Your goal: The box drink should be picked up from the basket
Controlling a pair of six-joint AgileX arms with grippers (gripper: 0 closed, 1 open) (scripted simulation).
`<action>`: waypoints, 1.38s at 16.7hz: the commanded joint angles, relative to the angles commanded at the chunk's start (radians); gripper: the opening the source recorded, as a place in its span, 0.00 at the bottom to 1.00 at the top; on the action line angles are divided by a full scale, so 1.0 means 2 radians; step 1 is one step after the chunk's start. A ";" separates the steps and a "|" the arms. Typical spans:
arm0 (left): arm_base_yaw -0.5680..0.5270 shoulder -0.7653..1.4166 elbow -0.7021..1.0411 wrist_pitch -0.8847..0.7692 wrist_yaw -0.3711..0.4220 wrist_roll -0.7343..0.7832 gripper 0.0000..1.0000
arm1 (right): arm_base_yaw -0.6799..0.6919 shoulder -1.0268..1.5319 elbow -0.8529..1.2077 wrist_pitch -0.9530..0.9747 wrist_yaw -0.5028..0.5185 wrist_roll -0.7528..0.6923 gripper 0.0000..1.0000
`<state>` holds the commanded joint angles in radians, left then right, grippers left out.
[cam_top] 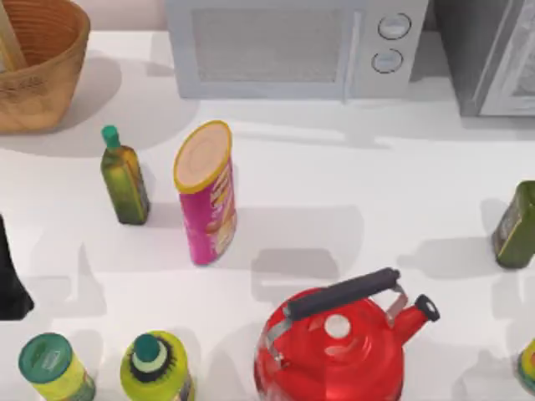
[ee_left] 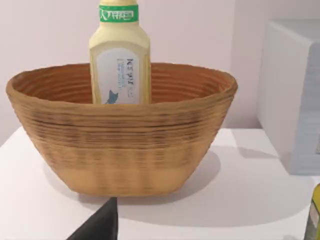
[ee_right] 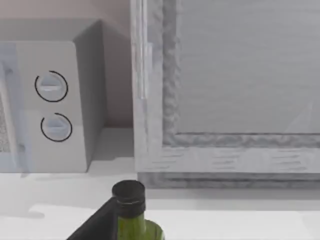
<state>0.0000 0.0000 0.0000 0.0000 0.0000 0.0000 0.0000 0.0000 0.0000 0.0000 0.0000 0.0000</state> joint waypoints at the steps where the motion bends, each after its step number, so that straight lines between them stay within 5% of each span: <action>1: 0.000 0.000 0.000 0.000 0.000 0.000 1.00 | 0.000 0.000 0.000 0.000 0.000 0.000 1.00; 9: 0.013 0.135 0.063 0.074 0.015 0.001 1.00 | 0.000 0.000 0.000 0.000 0.000 0.000 1.00; 23: 0.071 0.764 0.351 0.414 0.085 0.004 1.00 | 0.000 0.000 0.000 0.000 0.000 0.000 1.00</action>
<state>0.1428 1.5278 0.7028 0.8275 0.1697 0.0072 0.0000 0.0000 0.0000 0.0000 0.0000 0.0000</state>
